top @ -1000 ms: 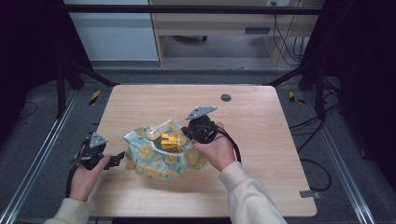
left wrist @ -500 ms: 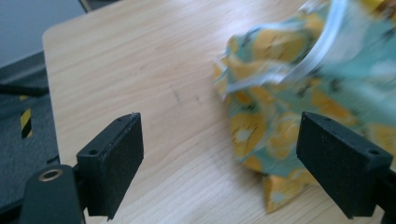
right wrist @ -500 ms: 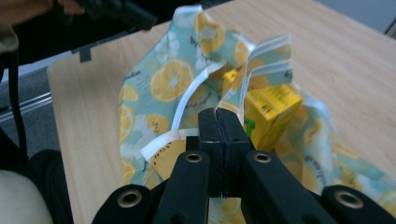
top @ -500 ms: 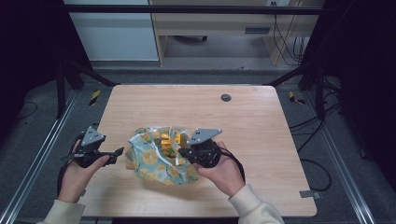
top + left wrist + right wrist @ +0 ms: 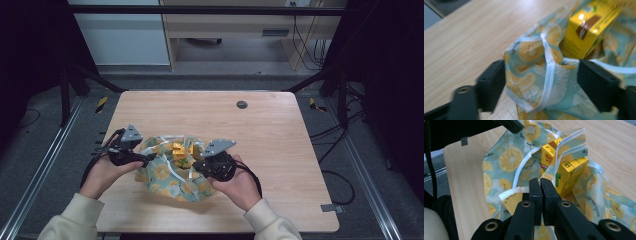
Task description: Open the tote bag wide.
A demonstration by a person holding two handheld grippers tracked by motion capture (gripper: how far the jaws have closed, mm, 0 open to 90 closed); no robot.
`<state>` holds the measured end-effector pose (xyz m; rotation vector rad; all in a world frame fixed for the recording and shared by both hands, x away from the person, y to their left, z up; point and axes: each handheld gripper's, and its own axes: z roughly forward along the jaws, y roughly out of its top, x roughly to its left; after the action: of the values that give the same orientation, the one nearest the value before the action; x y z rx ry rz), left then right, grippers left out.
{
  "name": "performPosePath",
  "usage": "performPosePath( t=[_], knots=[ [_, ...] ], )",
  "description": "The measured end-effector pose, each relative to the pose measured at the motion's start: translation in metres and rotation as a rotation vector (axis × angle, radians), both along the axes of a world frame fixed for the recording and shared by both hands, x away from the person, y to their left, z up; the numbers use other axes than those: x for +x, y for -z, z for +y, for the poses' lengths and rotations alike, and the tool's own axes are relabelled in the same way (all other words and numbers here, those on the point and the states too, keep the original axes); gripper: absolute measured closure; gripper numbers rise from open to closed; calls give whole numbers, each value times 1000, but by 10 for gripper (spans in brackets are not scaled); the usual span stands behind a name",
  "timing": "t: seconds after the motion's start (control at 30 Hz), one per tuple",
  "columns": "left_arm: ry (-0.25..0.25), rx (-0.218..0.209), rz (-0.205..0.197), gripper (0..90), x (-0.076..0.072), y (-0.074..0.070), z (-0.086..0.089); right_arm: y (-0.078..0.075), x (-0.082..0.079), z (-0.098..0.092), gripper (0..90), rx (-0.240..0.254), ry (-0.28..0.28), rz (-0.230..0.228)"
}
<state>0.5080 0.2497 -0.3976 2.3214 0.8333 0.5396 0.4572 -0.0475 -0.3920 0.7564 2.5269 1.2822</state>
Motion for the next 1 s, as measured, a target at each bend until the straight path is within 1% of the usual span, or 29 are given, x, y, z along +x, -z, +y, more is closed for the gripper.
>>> performPosePath(
  t=[0.03,0.07,0.1,0.13,0.17,0.2,0.27,0.33,0.4,0.43,0.53,0.6,0.73,0.8,0.83,0.87,0.9,0.93,1.0],
  knots=[
    [6,12,19,388,1,2,0,-1,0,-1,883,-1,5,1],
    [18,11,27,484,2,3,0,-1,1,-2,886,1,10,-3],
    [29,15,34,620,1,4,1,-2,2,-3,887,1,13,-8],
    [25,10,31,764,1,4,2,-5,4,-7,891,8,25,-17],
    [30,4,36,764,0,3,5,-5,4,-7,891,8,25,-17],
    [25,-11,33,818,0,3,7,-6,4,-8,892,9,32,-24],
    [14,-27,32,869,-1,1,12,-9,6,-11,895,17,45,-40],
    [6,-42,33,891,-3,0,16,-13,7,-14,896,27,54,-51],
    [5,-41,32,898,-4,-2,19,-16,8,-17,897,30,64,-59],
    [5,-48,29,899,-5,-3,20,-17,9,-18,897,32,71,-62],
    [6,-66,10,900,-10,-10,22,-21,9,-20,898,38,78,-75],
    [5,-83,-10,900,-15,-15,23,-24,7,-20,898,47,76,-91],
    [9,-108,-51,900,-28,-25,28,-32,-2,-24,899,63,84,-143],
    [14,-115,-67,900,-35,-28,30,-36,-8,-28,899,79,92,-164],
    [13,-128,-76,900,-39,-29,31,-38,-11,-31,899,84,100,-178],
    [17,-137,-83,900,-42,-30,32,-40,-18,-36,899,97,99,-193],
    [18,-149,-91,900,-46,-32,32,-40,-18,-36,899,97,99,-193],
    [22,-154,-97,900,-49,-33,33,-40,-21,-38,899,104,99,-200],
    [34,-158,-98,900,-54,-33,34,-40,-27,-43,899,108,96,-200]
  ],
)
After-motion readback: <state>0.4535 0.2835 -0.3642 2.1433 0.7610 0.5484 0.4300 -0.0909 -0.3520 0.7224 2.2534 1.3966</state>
